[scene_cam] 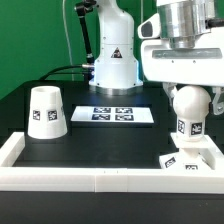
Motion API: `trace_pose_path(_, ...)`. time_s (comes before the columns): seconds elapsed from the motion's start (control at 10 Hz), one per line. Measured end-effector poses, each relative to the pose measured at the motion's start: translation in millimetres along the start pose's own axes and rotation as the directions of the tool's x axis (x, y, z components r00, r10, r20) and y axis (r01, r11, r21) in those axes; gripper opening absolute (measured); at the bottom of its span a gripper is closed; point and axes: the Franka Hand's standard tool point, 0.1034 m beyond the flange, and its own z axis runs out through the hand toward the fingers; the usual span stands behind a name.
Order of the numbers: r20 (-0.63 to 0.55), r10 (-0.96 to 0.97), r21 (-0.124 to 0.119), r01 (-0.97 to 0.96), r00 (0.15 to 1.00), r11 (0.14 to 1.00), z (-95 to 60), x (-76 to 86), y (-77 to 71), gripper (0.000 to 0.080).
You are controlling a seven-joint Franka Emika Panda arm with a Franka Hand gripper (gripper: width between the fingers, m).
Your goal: Assemble lamp
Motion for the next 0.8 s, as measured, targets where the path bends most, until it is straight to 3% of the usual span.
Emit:
trace_pose_path(0.2,-0.011,-0.233,-0.019,0.233,0.972,0.972,0.3,0.0,0.6,0.0699)
trace_pose_path(0.8,-0.006,-0.618,-0.028,0.618,0.786,0.786,-0.5,5.1,3.4,0.0699)
